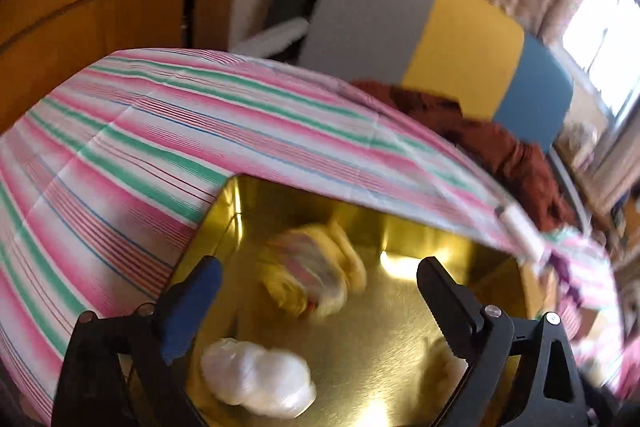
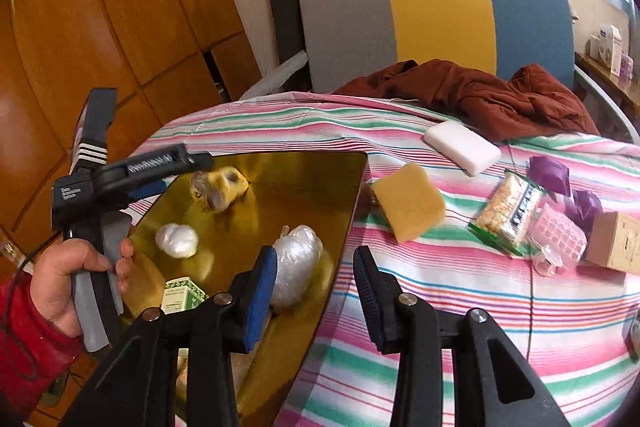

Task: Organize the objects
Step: 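Lower the wrapped ball and yellow sock into the gold tray and open both tools, then grasp the cream knit sock with the right tool while the left tool moves toward the pink roller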

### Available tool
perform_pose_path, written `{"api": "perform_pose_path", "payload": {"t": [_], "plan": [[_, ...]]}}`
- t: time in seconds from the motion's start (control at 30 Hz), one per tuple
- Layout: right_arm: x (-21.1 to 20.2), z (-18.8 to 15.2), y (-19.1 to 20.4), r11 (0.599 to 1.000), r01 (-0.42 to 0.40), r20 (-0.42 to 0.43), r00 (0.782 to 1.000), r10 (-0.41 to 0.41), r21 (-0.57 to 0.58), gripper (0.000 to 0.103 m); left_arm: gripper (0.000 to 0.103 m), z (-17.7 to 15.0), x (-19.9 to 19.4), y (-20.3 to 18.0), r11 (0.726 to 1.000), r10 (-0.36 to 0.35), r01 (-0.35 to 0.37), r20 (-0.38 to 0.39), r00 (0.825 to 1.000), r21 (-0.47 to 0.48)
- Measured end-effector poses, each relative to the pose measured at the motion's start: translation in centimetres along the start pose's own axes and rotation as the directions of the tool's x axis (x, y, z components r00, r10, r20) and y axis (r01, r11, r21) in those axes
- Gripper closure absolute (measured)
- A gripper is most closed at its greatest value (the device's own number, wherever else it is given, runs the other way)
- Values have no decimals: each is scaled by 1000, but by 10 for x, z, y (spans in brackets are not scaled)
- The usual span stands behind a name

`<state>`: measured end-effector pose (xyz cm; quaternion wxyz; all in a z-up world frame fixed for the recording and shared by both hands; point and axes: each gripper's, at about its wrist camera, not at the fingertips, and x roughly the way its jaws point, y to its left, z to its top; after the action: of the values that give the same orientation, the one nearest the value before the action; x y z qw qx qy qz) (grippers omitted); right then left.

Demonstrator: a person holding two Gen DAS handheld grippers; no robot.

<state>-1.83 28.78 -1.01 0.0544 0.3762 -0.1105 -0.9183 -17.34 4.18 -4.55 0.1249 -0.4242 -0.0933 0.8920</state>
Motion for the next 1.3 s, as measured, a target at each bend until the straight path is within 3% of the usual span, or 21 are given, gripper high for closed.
{"api": "perform_pose_path", "payload": {"t": [0.13,0.37,0.63,0.87,1.3], "plan": [[-6,-2,-8,1000,1,5,1000,-2,30,63,1,-6,-18,4,998,46,-44,42,998,-42],[-15,-9,-16,999,-3,13,1000,3,48,63,0,-33,-48,-9,996,88,-86,89,992,-20],[-34,-18,-26,998,18,25,999,-20,60,63,0,-59,-78,-51,994,21,-35,132,991,101],[-50,-31,-46,996,54,23,998,-55,73,63,0,-87,-87,-92,979,-76,59,84,994,196],[-72,-73,-113,975,151,-25,989,-149,166,63,0,-133,-96,-162,924,-181,168,6,984,344]]}}
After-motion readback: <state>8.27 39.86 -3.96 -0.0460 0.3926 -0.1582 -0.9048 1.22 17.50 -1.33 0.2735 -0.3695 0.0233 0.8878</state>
